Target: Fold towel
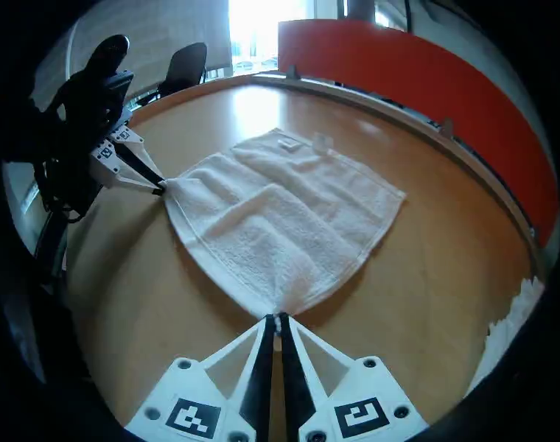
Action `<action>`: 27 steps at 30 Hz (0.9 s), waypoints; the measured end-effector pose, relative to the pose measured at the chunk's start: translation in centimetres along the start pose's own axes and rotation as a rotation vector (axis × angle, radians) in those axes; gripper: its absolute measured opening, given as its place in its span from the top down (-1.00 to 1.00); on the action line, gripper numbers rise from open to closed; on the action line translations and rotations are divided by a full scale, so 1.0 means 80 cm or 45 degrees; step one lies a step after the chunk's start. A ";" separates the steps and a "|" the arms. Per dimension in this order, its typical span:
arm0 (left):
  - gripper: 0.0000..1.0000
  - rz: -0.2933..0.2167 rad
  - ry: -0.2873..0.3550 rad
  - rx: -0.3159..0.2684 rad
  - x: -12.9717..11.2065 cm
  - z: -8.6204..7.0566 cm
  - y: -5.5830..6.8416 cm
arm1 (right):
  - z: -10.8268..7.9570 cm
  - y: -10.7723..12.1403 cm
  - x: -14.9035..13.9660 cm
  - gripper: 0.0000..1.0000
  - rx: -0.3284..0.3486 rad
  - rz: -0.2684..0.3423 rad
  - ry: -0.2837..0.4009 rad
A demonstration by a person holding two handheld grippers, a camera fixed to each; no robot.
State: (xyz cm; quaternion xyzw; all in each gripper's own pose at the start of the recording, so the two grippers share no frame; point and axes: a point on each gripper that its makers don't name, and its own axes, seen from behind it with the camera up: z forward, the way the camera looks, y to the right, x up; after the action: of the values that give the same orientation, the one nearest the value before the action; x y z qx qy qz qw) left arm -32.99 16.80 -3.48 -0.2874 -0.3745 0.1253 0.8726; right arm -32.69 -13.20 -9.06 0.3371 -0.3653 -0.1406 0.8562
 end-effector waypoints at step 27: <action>0.77 -0.074 0.076 0.038 0.062 -0.072 -0.005 | -0.062 0.002 0.088 0.87 -0.038 0.022 0.195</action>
State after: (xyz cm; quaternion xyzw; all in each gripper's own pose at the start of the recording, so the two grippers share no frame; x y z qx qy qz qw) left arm -25.40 16.25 -3.55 -0.2672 -0.3544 0.0969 0.8909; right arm -24.27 -14.13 -7.70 0.3308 -0.2996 -0.1126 0.8878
